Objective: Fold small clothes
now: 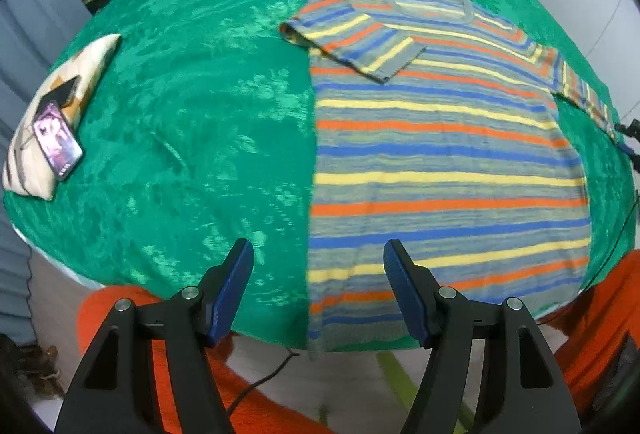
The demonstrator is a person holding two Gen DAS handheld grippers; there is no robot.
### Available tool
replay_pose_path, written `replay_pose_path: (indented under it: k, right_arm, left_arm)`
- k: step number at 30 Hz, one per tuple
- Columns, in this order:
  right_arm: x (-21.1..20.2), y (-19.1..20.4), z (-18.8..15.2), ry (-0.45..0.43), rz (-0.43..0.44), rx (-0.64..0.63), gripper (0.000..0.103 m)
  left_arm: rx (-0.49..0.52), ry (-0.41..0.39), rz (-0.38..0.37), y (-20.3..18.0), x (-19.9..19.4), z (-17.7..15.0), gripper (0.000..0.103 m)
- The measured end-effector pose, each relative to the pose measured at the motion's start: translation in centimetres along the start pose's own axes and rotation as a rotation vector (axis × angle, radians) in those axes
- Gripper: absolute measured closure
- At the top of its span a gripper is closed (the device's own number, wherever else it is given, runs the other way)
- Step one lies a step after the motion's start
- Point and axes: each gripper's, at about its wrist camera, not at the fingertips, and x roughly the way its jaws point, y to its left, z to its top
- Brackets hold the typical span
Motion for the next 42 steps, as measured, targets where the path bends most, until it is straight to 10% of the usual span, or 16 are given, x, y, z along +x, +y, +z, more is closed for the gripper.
replay_pose_path:
  k: [3,6,10,14,16,19,23,27,28,29,32,38,42]
  right_arm:
    - [1.4,0.4,-0.3,0.015,-0.051,-0.02,0.059]
    - [2.0,1.5,-0.4,0.044,-0.106,-0.101,0.096]
    - [0.7,1.1,-1.1,0.011,-0.301,-0.184,0.103]
    - [0.6,0.5,-1.6,-0.012,-0.306,-0.184,0.103]
    - [0.1,0.4,-2.1,-0.025,-0.267,-0.183,0.086]
    - [-2.2,1.1,-3.8,-0.084,-0.282,-0.21,0.034]
    - [-5.9,2.9,-7.7,-0.165,-0.237,-0.264,0.032]
    - [-7.4,4.6,-13.2,-0.164,-0.108,-0.306,0.032]
    - [-7.4,5.2,-14.5,-0.164,-0.086,-0.323,0.032]
    - [-7.2,5.9,-15.9,-0.167,-0.071,-0.342,0.032]
    - [-7.2,7.0,-18.6,-0.169,-0.046,-0.402,0.032]
    - [-5.3,8.9,-18.5,-0.164,-0.05,-0.484,0.032]
    - [-3.9,9.4,-18.9,-0.118,-0.053,-0.496,0.032]
  left_arm:
    - [0.005,0.026,-0.045,-1.4,1.2,0.0,0.033]
    - [0.015,0.054,-0.056,-2.2,2.1,0.1,0.033]
    - [0.059,0.028,-0.02,-1.8,1.7,0.9,0.033]
    - [0.138,-0.032,0.008,-2.1,1.8,4.4,0.033]
    - [0.193,-0.068,0.01,-3.0,2.1,6.8,0.033]
    - [0.303,-0.111,-0.02,-5.6,3.7,10.7,0.028]
    - [0.392,-0.065,-0.015,-9.0,9.9,14.8,0.023]
    - [0.263,0.041,-0.051,-8.1,15.8,17.8,0.042]
    - [0.203,0.044,-0.091,-7.3,15.8,18.3,0.055]
    - [0.145,0.041,-0.116,-6.2,15.3,18.8,0.099]
    - [0.02,-0.043,-0.163,-1.4,11.9,20.1,0.101]
    - [-0.36,-0.098,0.113,14.6,10.9,21.1,0.101]
    - [-0.392,-0.013,0.267,19.0,14.7,20.6,0.102]
